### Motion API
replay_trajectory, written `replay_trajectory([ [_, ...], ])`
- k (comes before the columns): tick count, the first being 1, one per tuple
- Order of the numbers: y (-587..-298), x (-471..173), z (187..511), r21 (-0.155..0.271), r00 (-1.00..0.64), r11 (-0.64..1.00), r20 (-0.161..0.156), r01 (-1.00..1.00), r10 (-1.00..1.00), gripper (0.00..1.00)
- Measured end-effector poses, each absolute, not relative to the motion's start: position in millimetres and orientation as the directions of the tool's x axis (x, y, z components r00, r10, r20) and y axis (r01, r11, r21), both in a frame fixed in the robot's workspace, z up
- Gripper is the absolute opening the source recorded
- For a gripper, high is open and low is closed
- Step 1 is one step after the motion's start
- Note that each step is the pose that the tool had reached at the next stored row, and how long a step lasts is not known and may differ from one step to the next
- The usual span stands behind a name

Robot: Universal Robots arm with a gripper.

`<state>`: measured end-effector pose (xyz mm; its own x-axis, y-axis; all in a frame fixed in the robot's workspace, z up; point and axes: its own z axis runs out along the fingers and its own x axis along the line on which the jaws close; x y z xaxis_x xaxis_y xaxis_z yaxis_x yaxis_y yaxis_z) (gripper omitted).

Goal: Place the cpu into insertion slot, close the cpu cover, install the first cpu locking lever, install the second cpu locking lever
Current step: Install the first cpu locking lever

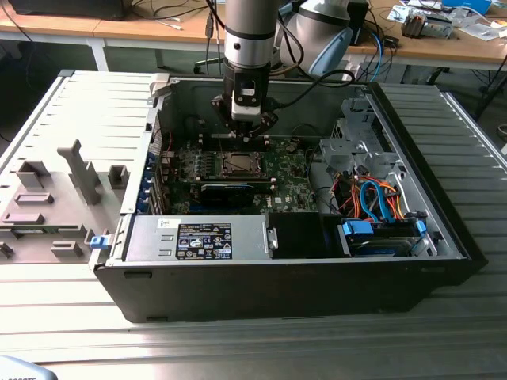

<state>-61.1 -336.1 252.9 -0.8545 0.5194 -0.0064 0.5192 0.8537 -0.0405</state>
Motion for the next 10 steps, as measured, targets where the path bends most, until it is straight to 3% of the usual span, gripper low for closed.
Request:
replay_trajectory([
  [10,-336.2,-61.1,252.9,-0.041,-0.87,0.869,-0.007,0.493,0.493,0.11],
])
